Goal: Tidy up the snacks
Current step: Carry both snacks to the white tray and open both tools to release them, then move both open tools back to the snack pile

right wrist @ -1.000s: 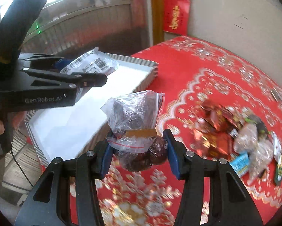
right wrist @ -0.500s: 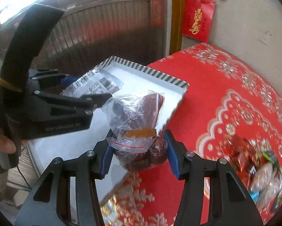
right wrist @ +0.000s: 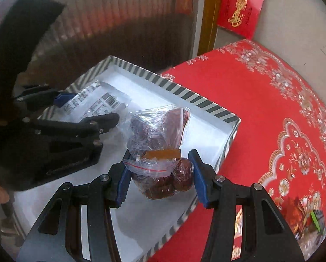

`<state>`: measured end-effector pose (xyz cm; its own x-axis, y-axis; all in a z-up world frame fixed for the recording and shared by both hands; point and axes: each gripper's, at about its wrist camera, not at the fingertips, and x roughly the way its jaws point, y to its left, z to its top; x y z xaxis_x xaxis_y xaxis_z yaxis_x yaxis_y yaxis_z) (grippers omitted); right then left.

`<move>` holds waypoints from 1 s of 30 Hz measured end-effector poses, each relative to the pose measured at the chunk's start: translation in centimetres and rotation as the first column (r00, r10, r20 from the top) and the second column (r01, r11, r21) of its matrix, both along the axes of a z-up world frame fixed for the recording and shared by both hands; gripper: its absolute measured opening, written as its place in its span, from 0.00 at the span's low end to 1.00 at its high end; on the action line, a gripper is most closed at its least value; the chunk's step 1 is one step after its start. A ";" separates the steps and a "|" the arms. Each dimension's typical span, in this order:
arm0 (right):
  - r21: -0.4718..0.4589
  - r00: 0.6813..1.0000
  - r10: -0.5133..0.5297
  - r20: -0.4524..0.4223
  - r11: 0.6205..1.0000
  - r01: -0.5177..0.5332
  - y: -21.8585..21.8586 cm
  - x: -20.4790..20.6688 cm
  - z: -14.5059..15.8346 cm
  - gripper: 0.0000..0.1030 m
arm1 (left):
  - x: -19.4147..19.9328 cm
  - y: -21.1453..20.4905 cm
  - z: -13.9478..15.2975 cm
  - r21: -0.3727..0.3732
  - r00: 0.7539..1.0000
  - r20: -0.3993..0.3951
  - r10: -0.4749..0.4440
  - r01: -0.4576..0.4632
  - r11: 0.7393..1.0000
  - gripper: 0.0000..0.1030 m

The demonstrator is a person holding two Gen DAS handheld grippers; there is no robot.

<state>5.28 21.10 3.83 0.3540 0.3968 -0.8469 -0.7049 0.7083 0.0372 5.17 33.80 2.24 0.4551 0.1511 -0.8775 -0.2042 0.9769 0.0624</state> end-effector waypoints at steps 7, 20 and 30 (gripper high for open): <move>-0.003 1.000 0.000 -0.006 1.000 0.000 0.5 1.1 -0.9 0.49 | 0.3 0.3 -0.6 -0.019 1.000 -0.016 0.021 -0.021 1.000 0.55; 0.054 0.998 -0.007 0.055 0.999 0.004 -1.3 -0.8 1.3 0.49 | -1.5 0.9 0.9 -0.071 0.996 0.024 0.081 -0.079 0.994 0.83; 0.122 0.993 -0.082 0.081 0.990 0.072 -8.6 -5.0 3.5 0.49 | -4.8 -5.1 4.8 -0.032 0.989 0.145 -0.014 0.019 0.999 0.90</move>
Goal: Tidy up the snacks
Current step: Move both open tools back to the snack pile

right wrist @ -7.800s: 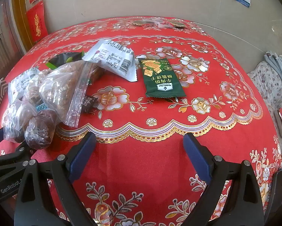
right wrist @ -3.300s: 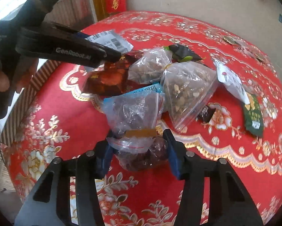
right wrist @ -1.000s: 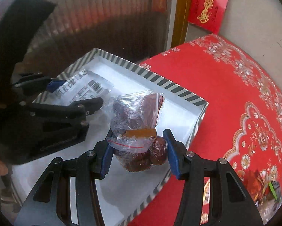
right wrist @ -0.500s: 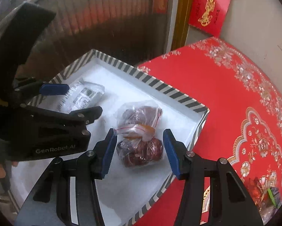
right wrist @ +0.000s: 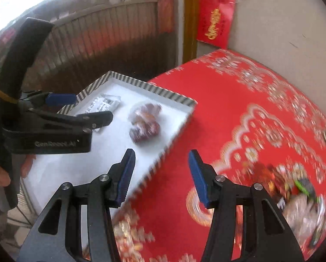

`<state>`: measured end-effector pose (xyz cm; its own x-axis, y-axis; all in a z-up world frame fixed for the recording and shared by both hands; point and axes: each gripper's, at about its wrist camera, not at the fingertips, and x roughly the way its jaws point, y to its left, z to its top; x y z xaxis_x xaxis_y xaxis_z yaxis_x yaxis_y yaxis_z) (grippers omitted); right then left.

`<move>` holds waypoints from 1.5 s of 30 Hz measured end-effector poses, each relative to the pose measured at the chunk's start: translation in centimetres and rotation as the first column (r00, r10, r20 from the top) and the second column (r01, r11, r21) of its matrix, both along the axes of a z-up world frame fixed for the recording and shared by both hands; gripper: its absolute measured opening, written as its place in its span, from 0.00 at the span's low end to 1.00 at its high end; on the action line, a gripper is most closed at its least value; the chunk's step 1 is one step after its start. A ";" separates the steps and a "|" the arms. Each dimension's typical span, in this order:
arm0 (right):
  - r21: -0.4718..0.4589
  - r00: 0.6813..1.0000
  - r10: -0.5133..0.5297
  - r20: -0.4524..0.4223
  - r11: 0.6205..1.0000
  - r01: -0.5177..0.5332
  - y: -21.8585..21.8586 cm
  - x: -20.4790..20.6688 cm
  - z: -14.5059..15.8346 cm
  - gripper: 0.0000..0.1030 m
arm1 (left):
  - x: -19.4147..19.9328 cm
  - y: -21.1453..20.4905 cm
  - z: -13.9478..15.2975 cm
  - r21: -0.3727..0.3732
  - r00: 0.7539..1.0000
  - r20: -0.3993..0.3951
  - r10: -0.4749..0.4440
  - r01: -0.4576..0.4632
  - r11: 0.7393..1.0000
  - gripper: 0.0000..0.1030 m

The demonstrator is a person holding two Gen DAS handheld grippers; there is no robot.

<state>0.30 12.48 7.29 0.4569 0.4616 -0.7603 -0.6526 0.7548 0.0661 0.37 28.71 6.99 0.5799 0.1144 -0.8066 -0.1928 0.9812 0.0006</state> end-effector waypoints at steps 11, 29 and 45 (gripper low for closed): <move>0.017 0.984 -0.175 -0.026 0.984 0.176 -11.3 -3.2 -0.7 0.49 | -1.5 -9.0 1.0 -0.037 0.984 0.014 -0.176 0.177 0.984 0.92; 0.017 0.922 -0.373 -0.098 0.926 0.377 -23.9 -5.4 -3.9 0.50 | 3.0 -19.1 -0.3 -0.069 0.965 -0.057 -0.256 0.252 0.965 0.92; 0.038 0.932 -0.338 -0.129 0.938 0.346 -24.1 -4.6 -4.6 0.50 | 9.2 -22.0 -4.2 -0.171 0.975 -0.140 -0.171 0.146 0.974 0.92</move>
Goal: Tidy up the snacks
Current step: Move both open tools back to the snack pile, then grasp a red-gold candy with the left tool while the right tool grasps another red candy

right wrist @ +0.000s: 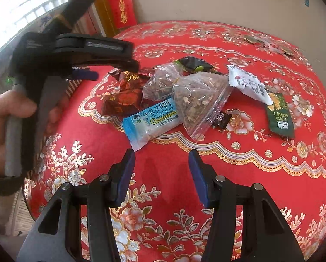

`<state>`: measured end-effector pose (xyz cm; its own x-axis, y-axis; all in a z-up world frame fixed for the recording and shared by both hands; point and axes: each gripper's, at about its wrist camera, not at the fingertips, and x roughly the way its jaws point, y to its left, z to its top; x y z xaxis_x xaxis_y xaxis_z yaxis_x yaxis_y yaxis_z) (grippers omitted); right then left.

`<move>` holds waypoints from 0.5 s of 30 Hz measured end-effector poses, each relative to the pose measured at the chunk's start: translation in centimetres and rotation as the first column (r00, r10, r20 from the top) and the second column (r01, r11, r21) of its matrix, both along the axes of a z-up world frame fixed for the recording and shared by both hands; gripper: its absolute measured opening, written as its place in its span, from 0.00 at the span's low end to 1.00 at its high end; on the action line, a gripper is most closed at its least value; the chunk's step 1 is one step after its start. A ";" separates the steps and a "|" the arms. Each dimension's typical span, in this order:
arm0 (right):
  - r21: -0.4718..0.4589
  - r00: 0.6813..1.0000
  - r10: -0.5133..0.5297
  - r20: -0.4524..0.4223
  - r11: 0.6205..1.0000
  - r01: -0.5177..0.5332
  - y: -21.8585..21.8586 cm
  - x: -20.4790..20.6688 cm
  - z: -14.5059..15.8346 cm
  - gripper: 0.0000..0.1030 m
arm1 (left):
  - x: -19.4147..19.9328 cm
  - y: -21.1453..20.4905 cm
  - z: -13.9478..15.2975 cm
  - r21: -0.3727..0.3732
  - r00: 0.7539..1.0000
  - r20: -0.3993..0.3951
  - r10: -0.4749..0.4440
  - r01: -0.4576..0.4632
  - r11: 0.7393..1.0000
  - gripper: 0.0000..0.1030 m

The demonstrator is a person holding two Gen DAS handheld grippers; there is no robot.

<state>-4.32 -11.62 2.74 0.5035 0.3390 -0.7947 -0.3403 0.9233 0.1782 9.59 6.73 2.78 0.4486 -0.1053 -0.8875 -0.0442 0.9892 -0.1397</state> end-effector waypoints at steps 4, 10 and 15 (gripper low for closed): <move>0.000 1.000 0.004 -0.001 1.000 -0.004 0.1 0.3 0.1 0.50 | 0.9 -0.2 -1.3 -0.008 0.999 -0.033 0.011 -0.011 1.000 0.92; 0.001 1.000 0.024 -0.004 1.000 -0.024 0.8 0.9 0.0 0.50 | 1.2 1.0 -1.6 -0.023 0.999 -0.029 0.037 -0.037 0.999 0.87; 0.005 0.999 0.050 0.000 0.999 -0.050 1.7 1.4 0.1 0.50 | 0.9 1.5 -1.2 -0.005 1.000 -0.012 0.004 -0.004 1.000 0.50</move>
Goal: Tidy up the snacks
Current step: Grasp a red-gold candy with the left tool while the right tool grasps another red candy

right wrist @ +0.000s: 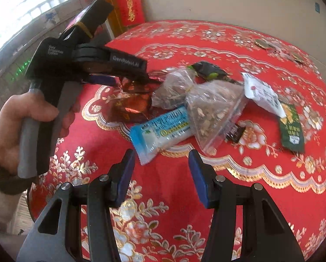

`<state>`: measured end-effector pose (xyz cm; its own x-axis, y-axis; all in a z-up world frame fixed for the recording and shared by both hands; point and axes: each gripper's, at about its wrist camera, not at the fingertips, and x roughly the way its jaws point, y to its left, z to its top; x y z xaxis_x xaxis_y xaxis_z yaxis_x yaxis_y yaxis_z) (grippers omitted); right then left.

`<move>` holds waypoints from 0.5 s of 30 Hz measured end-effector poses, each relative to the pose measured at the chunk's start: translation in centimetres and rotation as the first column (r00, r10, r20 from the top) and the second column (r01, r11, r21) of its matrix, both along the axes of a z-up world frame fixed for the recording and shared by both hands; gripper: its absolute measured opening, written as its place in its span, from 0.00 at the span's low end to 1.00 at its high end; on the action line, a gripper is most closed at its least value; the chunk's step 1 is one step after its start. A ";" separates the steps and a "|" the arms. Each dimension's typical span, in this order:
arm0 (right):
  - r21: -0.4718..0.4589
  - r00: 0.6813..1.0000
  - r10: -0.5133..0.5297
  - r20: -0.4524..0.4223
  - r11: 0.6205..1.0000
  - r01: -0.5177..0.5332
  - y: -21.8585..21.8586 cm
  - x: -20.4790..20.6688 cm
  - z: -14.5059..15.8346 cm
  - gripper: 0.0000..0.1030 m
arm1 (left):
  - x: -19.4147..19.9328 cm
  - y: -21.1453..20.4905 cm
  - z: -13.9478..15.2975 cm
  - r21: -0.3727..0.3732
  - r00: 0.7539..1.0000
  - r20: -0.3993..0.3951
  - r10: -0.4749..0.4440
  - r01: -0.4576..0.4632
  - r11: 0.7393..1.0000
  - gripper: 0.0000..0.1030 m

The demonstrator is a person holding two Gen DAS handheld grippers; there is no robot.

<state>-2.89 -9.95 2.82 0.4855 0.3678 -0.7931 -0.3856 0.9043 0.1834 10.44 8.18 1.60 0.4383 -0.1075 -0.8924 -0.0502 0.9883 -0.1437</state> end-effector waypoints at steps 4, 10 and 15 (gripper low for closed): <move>-0.001 1.000 0.028 0.012 1.000 -0.028 1.0 0.7 0.4 0.50 | -0.4 0.4 0.1 -0.005 1.000 0.000 -0.019 0.019 1.000 0.47; -0.076 0.977 0.203 0.066 0.977 -0.198 4.4 1.5 1.2 0.49 | -1.4 2.4 1.9 0.021 0.999 0.030 -0.022 0.021 1.000 0.41; -0.196 0.915 0.399 0.065 0.904 -0.381 6.9 3.3 1.2 0.49 | -2.1 4.0 3.3 0.010 0.998 0.053 -0.022 0.022 1.000 0.41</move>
<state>0.39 -3.07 3.99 0.4127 0.4033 -0.8167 -0.7219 0.6916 -0.0232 8.32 12.18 4.90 0.4823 -0.1088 -0.8692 -0.0212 0.9905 -0.1358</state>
